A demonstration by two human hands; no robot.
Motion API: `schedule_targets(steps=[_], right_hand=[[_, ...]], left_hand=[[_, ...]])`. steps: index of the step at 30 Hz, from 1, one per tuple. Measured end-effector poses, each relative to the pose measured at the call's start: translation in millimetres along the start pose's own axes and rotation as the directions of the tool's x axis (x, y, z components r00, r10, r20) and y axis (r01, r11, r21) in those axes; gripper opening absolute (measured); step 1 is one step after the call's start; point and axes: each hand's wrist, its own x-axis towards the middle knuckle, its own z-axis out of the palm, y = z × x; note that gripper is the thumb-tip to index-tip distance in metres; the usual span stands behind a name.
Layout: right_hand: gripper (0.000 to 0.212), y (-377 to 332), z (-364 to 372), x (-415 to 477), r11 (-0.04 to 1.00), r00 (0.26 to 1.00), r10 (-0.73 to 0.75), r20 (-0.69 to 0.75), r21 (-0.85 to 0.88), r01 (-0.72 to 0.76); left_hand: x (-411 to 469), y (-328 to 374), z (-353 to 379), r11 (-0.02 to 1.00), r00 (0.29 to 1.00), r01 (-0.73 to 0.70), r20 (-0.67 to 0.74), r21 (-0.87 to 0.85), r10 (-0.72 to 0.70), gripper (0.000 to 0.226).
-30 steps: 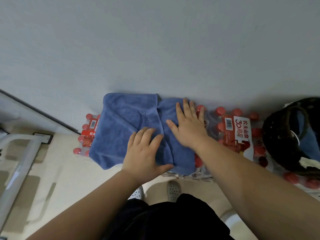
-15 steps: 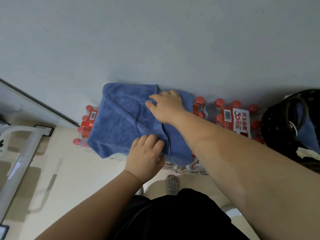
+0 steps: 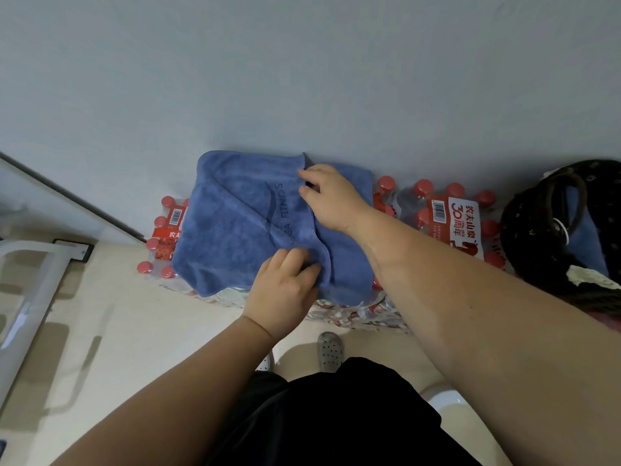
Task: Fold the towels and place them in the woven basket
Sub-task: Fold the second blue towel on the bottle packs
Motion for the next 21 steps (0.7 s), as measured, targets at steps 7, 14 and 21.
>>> schedule_targets(steps=[7,14,21], right_hand=[[0.050,-8.9,-1.1,-6.9,0.984,1.000,0.003,-0.026,0.176,0.002],[0.045,-18.8,-42.0,-48.1,0.914,0.952,-0.057,-0.301,0.367,0.171],[0.063,47.0,-35.4,-68.6,0.970,0.972,0.223,-0.079,0.120,-0.212]], left_hand=[[0.6,-4.9,-36.8,0.996,0.997,-0.065,-0.054,-0.068,0.062,0.006],[3.3,22.8,-82.4,0.966,0.984,-0.168,-0.094,-0.196,0.152,0.019],[17.0,51.0,-11.5,0.991,0.883,-0.030,0.460,-0.134,0.089,0.027]])
